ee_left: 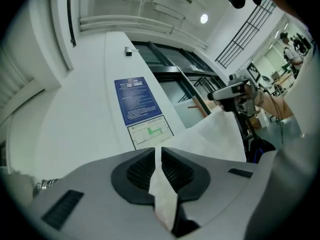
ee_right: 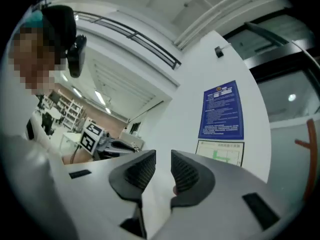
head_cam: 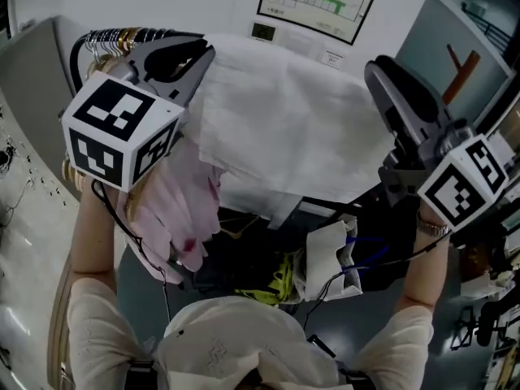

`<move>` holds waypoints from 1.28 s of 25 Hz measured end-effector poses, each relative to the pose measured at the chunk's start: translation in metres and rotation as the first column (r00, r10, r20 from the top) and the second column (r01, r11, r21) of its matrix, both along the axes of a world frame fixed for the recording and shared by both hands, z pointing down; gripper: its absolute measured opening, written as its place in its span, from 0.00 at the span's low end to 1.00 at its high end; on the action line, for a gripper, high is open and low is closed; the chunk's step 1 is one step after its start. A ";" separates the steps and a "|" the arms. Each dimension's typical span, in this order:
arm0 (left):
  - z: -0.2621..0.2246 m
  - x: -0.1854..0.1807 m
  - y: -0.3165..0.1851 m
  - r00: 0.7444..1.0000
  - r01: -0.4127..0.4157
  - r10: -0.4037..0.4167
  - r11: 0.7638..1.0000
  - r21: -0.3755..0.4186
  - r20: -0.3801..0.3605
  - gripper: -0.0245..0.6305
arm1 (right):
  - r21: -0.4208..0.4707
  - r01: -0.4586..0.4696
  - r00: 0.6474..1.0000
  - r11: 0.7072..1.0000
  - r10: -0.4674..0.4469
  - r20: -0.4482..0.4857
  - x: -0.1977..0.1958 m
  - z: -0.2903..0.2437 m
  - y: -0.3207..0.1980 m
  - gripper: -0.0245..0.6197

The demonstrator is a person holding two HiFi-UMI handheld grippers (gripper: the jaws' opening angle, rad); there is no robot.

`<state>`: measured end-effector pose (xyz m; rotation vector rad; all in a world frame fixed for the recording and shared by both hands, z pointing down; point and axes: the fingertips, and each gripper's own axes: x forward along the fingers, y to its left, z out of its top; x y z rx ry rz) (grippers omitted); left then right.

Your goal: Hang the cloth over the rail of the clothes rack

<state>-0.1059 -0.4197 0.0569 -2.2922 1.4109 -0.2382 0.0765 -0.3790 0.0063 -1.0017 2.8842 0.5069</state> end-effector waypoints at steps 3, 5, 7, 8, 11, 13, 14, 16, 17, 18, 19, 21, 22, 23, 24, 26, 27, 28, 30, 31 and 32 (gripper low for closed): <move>0.016 -0.003 -0.006 0.998 0.046 -0.047 0.999 -0.015 -0.034 0.11 | -0.032 -0.063 0.994 0.998 0.065 0.085 0.036 0.015 0.023 0.18; 0.023 -0.006 -0.014 0.997 0.045 -0.049 0.998 -0.053 -0.063 0.14 | -0.017 -0.180 0.979 0.983 0.181 0.090 0.064 0.024 0.025 0.18; 0.028 -0.009 -0.022 0.996 0.040 -0.047 0.996 -0.084 -0.079 0.16 | -0.025 -0.279 0.958 0.960 0.280 0.064 0.090 0.040 0.020 0.18; 0.030 -0.008 -0.024 0.996 0.039 -0.046 0.995 -0.095 -0.078 0.16 | -0.042 -0.312 0.948 0.949 0.314 0.049 0.102 0.050 0.016 0.18; 0.034 -0.001 -0.027 0.997 0.027 -0.035 0.994 -0.110 -0.074 0.16 | -0.123 -0.365 0.927 0.923 0.373 0.044 0.136 0.075 0.005 0.18; 0.033 0.002 -0.028 0.996 0.019 -0.029 0.993 -0.120 -0.081 0.16 | -0.158 -0.391 0.914 0.907 0.403 0.053 0.154 0.088 0.002 0.18; 0.032 0.002 -0.028 0.996 0.014 -0.026 0.992 -0.127 -0.089 0.16 | -0.169 -0.399 0.909 0.901 0.413 0.056 0.161 0.093 0.002 0.18; 0.029 0.003 -0.029 0.993 0.002 -0.018 0.990 -0.139 -0.115 0.16 | -0.181 -0.401 0.906 0.898 0.418 0.068 0.168 0.099 0.004 0.18; 0.027 0.003 -0.029 0.991 -0.005 -0.013 0.990 -0.141 -0.132 0.16 | -0.183 -0.398 0.906 0.899 0.416 0.074 0.170 0.100 0.006 0.18; 0.025 0.003 -0.028 0.989 -0.012 -0.010 0.990 -0.143 -0.150 0.15 | -0.183 -0.394 0.907 0.901 0.413 0.079 0.170 0.101 0.008 0.18; 0.023 0.002 -0.026 0.986 -0.016 -0.008 0.989 -0.145 -0.167 0.11 | -0.182 -0.391 0.908 0.902 0.410 0.082 0.170 0.101 0.009 0.18; 0.020 0.000 -0.021 0.981 -0.022 -0.006 0.989 -0.144 -0.194 0.07 | -0.179 -0.396 0.905 0.901 0.416 0.087 0.169 0.102 0.009 0.18; 0.019 -0.001 -0.018 0.979 -0.024 -0.005 0.990 -0.141 -0.202 0.07 | -0.173 -0.408 0.899 0.896 0.427 0.095 0.170 0.100 0.007 0.18; 0.018 -0.001 -0.015 0.979 -0.025 -0.004 0.990 -0.135 -0.206 0.07 | -0.163 -0.425 0.890 0.890 0.444 0.105 0.173 0.098 0.006 0.18; 0.017 -0.002 -0.012 0.978 -0.024 -0.004 0.991 -0.129 -0.208 0.07 | -0.150 -0.445 0.878 0.883 0.463 0.118 0.176 0.095 0.004 0.18; 0.016 -0.005 -0.005 0.974 -0.020 -0.008 0.993 -0.119 -0.226 0.07 | -0.132 -0.471 0.862 0.872 0.487 0.141 0.180 0.088 0.003 0.18; 0.017 -0.007 -0.001 0.969 -0.017 -0.012 0.993 -0.114 -0.247 0.07 | -0.132 -0.468 0.861 0.874 0.485 0.151 0.181 0.085 0.003 0.18; 0.017 -0.009 0.002 0.962 -0.010 -0.019 0.994 -0.107 -0.274 0.07 | -0.137 -0.459 0.864 0.878 0.477 0.162 0.181 0.082 0.003 0.18; 0.022 -0.015 0.006 0.946 0.015 -0.044 0.996 -0.091 -0.321 0.07 | -0.148 -0.444 0.867 0.884 0.466 0.178 0.181 0.078 0.000 0.18; 0.026 -0.018 0.006 0.941 0.031 -0.058 0.996 -0.086 -0.334 0.07 | -0.149 -0.442 0.867 0.884 0.464 0.180 0.182 0.076 -0.002 0.18; 0.030 -0.020 0.006 0.938 0.044 -0.071 0.995 -0.085 -0.339 0.07 | -0.150 -0.437 0.871 0.887 0.459 0.175 0.181 0.076 -0.004 0.18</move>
